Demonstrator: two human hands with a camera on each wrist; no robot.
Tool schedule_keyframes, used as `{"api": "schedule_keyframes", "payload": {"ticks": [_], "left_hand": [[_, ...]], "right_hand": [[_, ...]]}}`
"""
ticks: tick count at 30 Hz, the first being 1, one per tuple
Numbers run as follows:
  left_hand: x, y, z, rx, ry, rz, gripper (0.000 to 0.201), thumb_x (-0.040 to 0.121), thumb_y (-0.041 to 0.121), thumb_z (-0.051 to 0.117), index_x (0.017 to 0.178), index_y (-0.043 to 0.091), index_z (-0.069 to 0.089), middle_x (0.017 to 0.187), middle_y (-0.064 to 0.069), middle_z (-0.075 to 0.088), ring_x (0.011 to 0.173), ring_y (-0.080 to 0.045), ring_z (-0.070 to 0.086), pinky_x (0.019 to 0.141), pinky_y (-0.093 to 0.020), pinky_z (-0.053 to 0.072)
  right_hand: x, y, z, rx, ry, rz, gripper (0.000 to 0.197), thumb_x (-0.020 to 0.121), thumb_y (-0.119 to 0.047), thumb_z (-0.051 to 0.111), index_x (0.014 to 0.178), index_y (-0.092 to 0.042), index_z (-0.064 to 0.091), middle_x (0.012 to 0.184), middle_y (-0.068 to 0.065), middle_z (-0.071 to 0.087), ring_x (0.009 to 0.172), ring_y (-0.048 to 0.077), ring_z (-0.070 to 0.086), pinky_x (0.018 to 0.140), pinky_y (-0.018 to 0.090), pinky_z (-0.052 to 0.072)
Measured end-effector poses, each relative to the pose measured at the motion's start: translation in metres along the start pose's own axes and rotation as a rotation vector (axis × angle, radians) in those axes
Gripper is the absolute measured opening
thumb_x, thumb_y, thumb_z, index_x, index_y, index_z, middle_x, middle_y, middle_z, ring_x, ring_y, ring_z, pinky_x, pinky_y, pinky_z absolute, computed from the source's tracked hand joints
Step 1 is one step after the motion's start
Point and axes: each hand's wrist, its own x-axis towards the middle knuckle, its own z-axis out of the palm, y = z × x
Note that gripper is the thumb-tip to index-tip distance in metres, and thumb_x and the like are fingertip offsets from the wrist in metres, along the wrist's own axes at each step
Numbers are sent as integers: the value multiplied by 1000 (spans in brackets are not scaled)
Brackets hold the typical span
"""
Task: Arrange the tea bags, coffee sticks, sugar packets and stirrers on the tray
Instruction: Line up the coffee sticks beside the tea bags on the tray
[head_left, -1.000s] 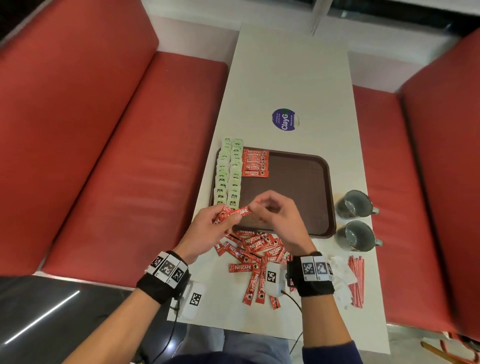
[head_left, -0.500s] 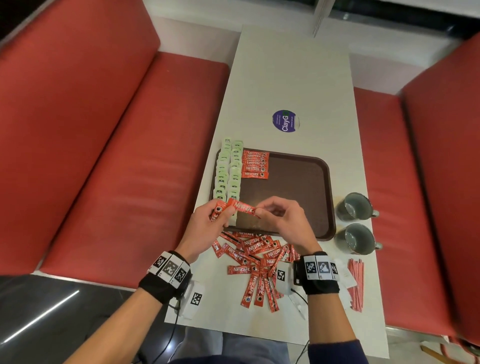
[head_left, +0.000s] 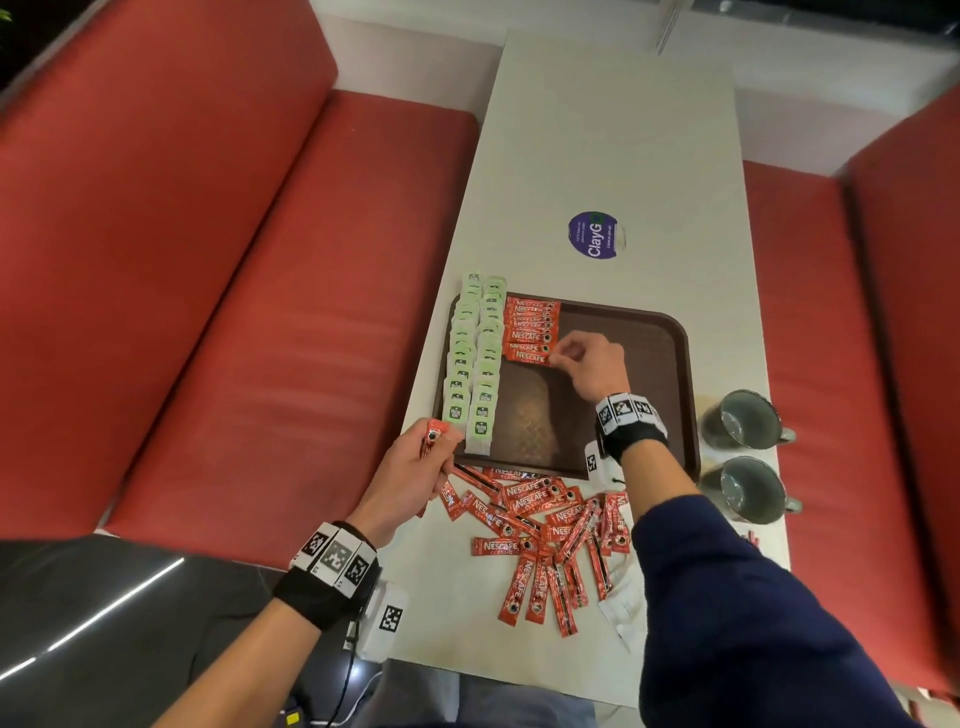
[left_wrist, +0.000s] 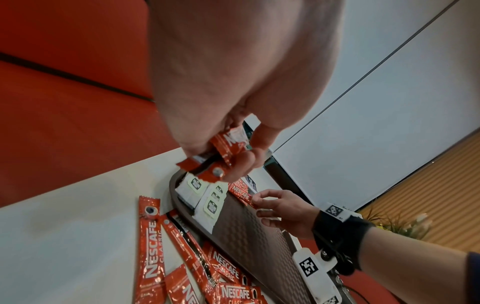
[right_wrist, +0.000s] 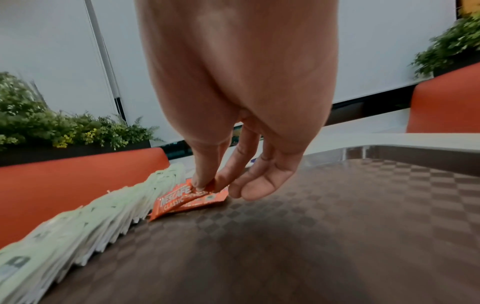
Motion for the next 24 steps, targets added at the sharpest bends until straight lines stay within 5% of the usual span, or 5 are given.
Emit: {"api": "schedule_keyframes", "payload": {"ticks": [15,24], "left_hand": [[6,-7,-6,-14,22,-36,17,111,32,61,112,18,68,78,-2,60,64,-11,47,58,-27,39],[7,-7,-5,-9,10,-36,14,111,32,60,112,21,68,79,-2,61,65,-10,48,58,-25,41]], "right_hand": [[26,1,30,-83,132,22,10,99,-24,79,101,-21,70,102,3,71,97,24,68,90,41,58],[12,-10,43,-28,183,21,34,94,-29,80,113,-18,55,113,5,61,103,25,59,88,39,51]]}}
